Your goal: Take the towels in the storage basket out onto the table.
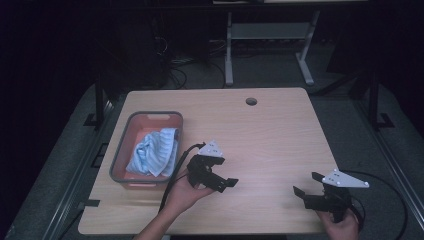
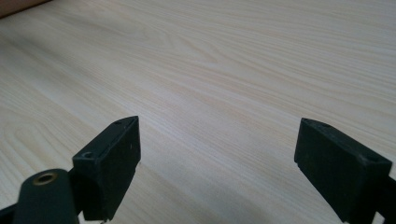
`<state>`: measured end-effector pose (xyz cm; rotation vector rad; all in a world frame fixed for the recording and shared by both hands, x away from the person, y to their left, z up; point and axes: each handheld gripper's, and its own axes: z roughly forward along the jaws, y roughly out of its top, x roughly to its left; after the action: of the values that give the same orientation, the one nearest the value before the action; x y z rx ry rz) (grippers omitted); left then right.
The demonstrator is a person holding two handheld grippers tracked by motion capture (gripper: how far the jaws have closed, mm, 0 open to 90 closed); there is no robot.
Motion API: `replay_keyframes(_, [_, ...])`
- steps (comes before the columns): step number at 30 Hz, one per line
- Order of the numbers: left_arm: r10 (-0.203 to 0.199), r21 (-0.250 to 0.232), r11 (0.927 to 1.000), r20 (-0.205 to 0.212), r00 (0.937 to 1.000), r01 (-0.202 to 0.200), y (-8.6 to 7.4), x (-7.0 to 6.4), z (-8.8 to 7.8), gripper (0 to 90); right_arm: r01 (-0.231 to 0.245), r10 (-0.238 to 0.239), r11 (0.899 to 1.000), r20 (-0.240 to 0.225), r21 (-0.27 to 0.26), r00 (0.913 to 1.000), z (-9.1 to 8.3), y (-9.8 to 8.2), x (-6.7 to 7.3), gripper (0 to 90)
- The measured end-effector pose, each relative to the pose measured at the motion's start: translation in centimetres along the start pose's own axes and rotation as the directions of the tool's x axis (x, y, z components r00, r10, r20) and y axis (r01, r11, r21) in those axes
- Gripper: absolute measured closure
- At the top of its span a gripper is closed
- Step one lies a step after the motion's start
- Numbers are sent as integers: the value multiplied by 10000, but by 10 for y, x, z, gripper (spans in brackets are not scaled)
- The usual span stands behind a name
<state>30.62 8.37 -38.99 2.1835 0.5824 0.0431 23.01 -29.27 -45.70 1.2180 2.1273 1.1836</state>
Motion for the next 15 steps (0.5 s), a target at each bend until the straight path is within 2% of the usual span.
replay_keyframes(10, [-115, -100, 9999, -530, 9985, 109, 12, 16, -31, 135, 178, -177, 9998, 55, -98, 9998, -3, 2, 3, 141])
replay_keyframes(12, [-273, -49, 9996, -655, 9975, 270, 14, 18, -38, 135, 175, -175, 9998, 21, -130, 9998, -3, 2, 4, 140])
replay_keyframes(13, [-273, -49, 9996, -655, 9975, 270, 14, 18, -38, 135, 175, -175, 9998, 21, -130, 9998, -3, 2, 4, 140])
replay_keyframes(14, [-207, -33, 9998, -737, 9971, 205, 15, 21, -45, 135, 187, -187, 9998, -13, -120, 9998, -3, 3, 4, 140])
replay_keyframes(15, [-341, -69, 9994, -794, 9963, 336, 15, 22, -48, 135, 184, -184, 9998, -22, -99, 9998, -3, 3, 5, 140])
